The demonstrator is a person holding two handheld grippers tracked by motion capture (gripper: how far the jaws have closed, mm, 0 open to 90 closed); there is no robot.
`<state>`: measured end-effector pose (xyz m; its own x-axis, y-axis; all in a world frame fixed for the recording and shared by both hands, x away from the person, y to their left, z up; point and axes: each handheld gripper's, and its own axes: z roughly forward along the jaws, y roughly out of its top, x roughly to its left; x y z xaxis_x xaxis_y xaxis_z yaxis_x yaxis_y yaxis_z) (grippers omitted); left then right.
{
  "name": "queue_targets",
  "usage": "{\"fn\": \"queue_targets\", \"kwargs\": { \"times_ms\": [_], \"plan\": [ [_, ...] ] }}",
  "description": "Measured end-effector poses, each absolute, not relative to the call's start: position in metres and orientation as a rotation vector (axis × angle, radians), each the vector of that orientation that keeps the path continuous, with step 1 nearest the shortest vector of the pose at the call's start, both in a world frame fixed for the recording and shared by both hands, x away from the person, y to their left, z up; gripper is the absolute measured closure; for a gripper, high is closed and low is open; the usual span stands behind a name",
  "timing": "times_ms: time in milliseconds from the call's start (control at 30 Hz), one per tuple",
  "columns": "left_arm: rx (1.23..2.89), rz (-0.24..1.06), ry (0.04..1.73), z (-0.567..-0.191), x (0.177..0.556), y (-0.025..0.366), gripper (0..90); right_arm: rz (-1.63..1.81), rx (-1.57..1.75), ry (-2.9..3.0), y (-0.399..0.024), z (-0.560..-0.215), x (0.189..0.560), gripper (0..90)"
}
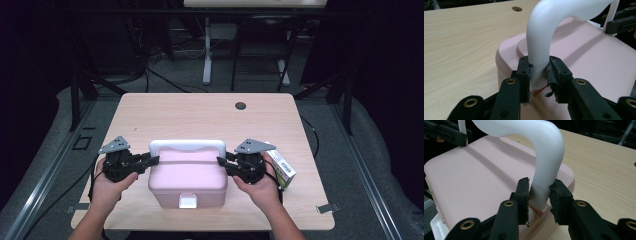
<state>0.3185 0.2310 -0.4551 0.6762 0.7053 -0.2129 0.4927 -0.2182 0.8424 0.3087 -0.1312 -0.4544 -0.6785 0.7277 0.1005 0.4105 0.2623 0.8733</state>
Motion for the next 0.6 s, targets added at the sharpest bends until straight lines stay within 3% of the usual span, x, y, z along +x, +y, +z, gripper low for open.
{"fn": "queue_targets", "kwargs": {
  "times_ms": [600],
  "plan": [
    [1.902,0.287,0.932,-0.4495,0.3138,0.2308,73.2,1.406,1.031,2.257,-0.1334,-0.4509,0.3046,73.8]
  ]
}}
